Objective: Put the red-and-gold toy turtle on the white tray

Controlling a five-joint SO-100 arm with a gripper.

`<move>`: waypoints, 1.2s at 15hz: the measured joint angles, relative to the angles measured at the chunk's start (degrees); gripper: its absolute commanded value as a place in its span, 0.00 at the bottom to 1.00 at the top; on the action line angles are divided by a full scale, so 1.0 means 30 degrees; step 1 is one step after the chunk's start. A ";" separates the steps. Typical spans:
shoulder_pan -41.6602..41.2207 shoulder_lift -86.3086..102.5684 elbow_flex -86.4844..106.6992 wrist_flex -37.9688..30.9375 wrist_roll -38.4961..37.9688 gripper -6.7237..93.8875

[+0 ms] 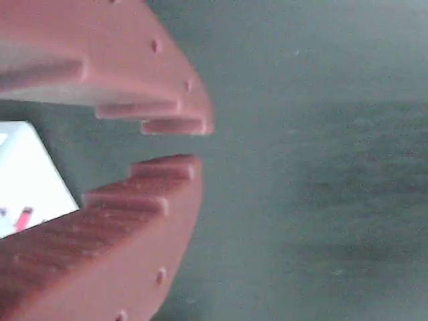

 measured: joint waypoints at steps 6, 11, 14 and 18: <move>0.0352 0.0937 0.0557 0.0234 0.0000 0.06; 0.0439 0.0937 0.0557 0.0234 0.0000 0.06; 0.0439 0.0937 0.0557 0.0234 0.0000 0.06; 0.0439 0.0937 0.0557 0.0234 0.0000 0.06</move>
